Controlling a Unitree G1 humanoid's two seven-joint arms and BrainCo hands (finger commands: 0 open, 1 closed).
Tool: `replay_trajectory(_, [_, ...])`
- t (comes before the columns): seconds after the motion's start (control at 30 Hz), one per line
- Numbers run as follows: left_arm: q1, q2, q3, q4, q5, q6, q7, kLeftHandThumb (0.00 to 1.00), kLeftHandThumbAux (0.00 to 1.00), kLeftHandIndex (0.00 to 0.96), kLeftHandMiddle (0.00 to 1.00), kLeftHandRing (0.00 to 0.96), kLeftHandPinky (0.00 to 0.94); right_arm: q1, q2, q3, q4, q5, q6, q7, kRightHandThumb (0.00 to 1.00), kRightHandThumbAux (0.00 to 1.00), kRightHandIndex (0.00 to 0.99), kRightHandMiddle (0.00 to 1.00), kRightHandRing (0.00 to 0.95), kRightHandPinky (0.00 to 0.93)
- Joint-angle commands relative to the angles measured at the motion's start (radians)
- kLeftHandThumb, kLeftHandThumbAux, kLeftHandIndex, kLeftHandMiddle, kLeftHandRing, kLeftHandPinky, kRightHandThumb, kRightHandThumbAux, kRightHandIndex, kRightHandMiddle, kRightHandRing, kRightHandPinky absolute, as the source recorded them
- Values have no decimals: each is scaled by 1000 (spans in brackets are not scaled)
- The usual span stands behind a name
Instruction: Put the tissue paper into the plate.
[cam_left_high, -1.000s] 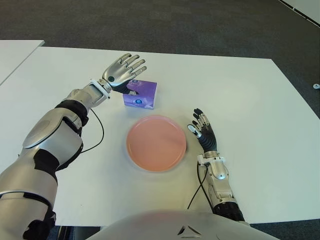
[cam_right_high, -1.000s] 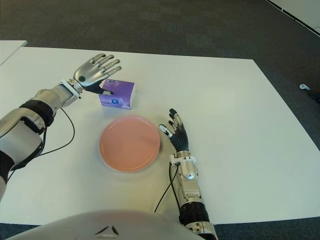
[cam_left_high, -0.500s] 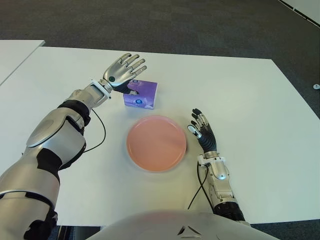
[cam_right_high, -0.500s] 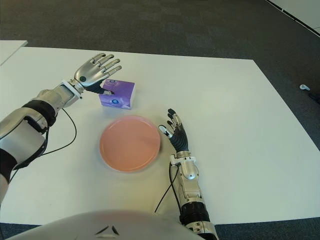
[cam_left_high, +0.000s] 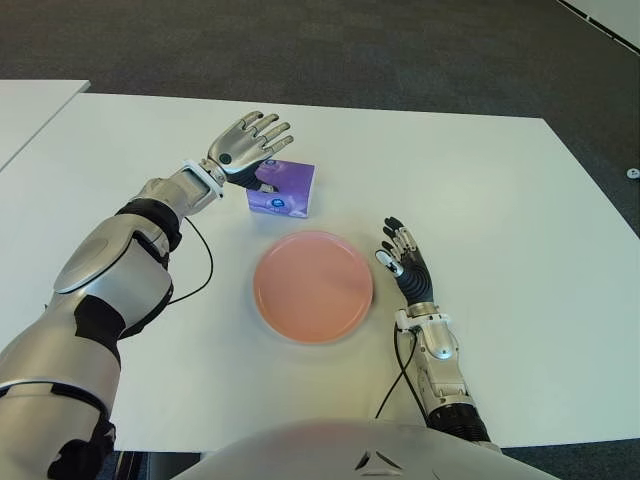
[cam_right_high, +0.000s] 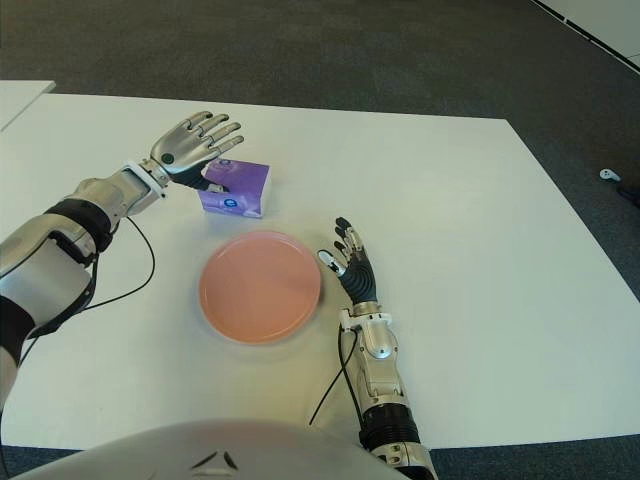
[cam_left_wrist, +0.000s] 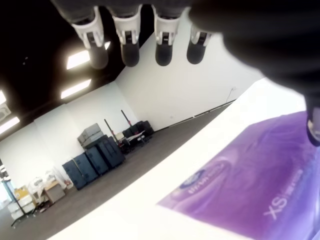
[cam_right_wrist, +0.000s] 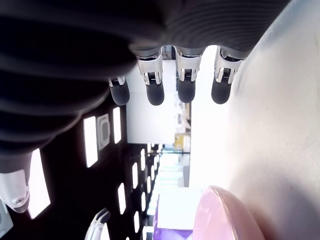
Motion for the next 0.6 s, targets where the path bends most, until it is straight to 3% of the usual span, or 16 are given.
replay_trajectory(0.03, [0, -11, 4, 10, -26, -21, -52, 32, 322, 0, 0, 0, 0, 119, -4, 9, 111, -8, 95, 1, 0, 500, 0, 0, 0, 0])
replay_trajectory(0.6, [9, -8, 29, 9, -110, -103, -174, 56, 327, 0, 0, 0, 0, 119, -12, 22, 114, -10, 103, 4, 0, 478, 0, 0, 0, 0])
